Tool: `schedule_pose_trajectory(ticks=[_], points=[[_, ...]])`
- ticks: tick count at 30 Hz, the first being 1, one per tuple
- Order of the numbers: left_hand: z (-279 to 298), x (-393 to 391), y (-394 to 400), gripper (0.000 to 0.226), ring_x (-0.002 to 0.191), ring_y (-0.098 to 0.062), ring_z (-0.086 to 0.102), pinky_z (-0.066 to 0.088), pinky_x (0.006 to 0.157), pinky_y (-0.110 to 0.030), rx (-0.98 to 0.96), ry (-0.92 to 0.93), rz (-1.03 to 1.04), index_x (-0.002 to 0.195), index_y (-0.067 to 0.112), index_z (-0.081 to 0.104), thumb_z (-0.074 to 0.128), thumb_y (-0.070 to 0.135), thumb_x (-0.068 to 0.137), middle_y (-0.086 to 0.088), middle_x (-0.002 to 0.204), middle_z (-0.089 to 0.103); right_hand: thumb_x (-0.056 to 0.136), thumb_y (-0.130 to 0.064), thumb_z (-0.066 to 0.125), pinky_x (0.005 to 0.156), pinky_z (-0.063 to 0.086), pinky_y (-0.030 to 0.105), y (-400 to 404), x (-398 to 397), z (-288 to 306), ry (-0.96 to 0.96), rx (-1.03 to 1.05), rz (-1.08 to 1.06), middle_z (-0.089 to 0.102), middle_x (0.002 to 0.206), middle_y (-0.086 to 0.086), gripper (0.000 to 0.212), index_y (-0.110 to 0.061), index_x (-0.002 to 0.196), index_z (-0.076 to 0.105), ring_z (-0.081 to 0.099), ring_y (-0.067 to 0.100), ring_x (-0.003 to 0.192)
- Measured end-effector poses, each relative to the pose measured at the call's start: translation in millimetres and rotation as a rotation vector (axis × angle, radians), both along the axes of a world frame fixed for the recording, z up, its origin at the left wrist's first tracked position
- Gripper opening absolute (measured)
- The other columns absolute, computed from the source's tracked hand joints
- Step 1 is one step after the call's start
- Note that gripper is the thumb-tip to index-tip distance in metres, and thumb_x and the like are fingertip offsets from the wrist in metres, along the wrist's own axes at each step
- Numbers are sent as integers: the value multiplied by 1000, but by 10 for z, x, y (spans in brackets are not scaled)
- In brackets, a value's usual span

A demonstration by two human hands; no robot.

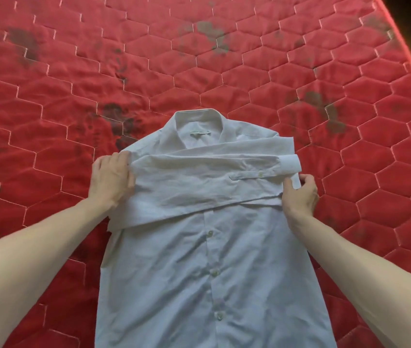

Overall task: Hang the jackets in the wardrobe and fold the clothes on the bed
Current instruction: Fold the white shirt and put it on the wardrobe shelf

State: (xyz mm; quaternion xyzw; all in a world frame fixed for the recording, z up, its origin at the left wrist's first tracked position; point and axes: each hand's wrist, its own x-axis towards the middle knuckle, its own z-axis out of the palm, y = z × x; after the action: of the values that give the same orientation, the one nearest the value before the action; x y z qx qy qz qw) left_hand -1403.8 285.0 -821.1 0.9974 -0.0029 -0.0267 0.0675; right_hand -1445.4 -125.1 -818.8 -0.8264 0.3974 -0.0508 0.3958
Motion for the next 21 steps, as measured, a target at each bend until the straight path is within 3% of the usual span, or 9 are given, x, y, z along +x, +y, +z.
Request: schedule_pose_trajectory(ticks=[4, 8, 11, 13, 15, 18, 21], points=[[-75, 143, 174, 25, 102, -42, 54, 31, 105, -55, 243, 93, -68, 104, 4, 66, 57, 26, 98, -20, 100, 64, 99, -28, 60, 102, 38, 44, 39, 15, -53, 21, -82, 40, 67, 108, 9, 21, -12, 113, 60, 57, 33, 109], [-60, 181, 352, 21, 100, -43, 55, 31, 107, -58, 208, 4, -105, 94, 5, 61, 54, 23, 102, -17, 93, 65, 97, -30, 61, 104, 34, 45, 101, 28, -63, 39, -321, -4, 57, 135, 12, 37, -18, 132, 55, 47, 34, 127], [-48, 200, 485, 25, 101, -43, 57, 27, 110, -57, 199, 3, -77, 91, 8, 58, 44, 27, 98, -16, 92, 66, 104, -23, 49, 108, 35, 48, 164, 46, -94, -120, -558, 397, 47, 149, 12, 44, -17, 147, 49, 43, 33, 135], [-47, 181, 567, 24, 101, -44, 57, 29, 110, -58, 238, 36, -44, 94, 6, 58, 45, 26, 96, -19, 95, 66, 108, -30, 39, 116, 33, 50, 175, 65, -186, -74, -624, 756, 37, 163, 9, 50, -18, 157, 40, 35, 30, 149], [-48, 130, 604, 22, 106, -48, 55, 33, 108, -62, 248, 9, 7, 104, -1, 58, 54, 20, 97, -27, 106, 63, 111, -44, 27, 127, 14, 49, 177, 72, -269, 159, -599, 963, 10, 175, 2, 60, -25, 166, 16, 8, 24, 161], [-14, -43, 475, 32, 124, -45, 46, 32, 108, -58, 80, -172, 20, 127, 1, 53, 50, 18, 100, -23, 133, 52, 107, -58, 16, 129, -9, 45, 153, 79, -361, 373, -580, 1053, -27, 169, -9, 70, -33, 163, -17, -25, 15, 157], [-38, -372, 126, 44, 127, -41, 47, 33, 104, -52, 7, -193, -183, 139, 5, 52, 44, 25, 101, -19, 145, 49, 108, -57, 16, 129, -10, 46, 142, 83, -346, 367, -576, 1058, -26, 170, -7, 69, -32, 164, -16, -25, 16, 157]])
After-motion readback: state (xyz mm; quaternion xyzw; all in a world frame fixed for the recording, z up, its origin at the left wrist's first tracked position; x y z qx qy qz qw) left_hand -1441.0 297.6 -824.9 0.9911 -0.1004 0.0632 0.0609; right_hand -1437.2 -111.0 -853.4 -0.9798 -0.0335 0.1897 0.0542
